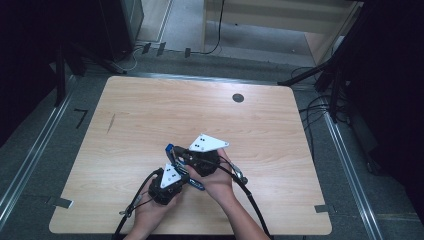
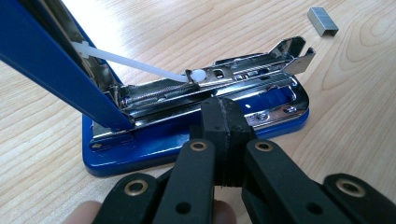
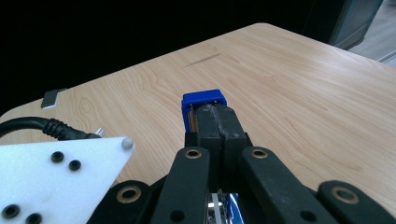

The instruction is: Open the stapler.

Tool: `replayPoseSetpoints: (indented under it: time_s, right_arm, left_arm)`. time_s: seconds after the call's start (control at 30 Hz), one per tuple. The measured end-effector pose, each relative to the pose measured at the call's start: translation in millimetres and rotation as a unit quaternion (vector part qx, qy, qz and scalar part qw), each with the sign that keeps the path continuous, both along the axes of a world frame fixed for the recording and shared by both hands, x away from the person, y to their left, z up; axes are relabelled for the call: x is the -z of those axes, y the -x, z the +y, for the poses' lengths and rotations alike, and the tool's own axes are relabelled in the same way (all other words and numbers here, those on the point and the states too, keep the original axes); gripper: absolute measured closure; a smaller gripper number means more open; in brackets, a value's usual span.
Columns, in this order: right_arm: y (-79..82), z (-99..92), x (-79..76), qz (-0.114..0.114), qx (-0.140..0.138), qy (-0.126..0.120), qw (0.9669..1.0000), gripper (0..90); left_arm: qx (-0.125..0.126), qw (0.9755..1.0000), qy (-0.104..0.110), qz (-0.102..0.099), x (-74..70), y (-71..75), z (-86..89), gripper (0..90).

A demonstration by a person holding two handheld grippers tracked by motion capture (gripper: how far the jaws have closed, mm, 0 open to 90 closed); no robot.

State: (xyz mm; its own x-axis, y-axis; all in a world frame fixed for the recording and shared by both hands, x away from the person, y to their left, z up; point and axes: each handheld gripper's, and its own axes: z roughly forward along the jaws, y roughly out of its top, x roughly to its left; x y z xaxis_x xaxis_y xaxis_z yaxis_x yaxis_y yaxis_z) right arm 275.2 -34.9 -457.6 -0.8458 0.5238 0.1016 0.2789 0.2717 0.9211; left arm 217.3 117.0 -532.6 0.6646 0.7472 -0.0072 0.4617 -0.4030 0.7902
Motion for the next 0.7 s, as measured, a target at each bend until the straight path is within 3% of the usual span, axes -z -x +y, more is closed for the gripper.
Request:
replayPoseSetpoints:
  time_s: [0.3, 0.7]
  right_arm:
    - [-8.2, 17.4, 12.1, 0.004, -0.018, 0.029, 0.9994, 90.0]
    - [-21.2, 31.1, 23.2, 0.020, -0.032, 0.045, 0.9983, 90.0]
  left_arm:
    - [0.001, 1.0000, 0.001, 0.002, -0.1, -0.1, 0.3, 90.0]
    - [0.002, 1.0000, -0.001, 0.002, -0.1, 0.0, 0.3, 90.0]
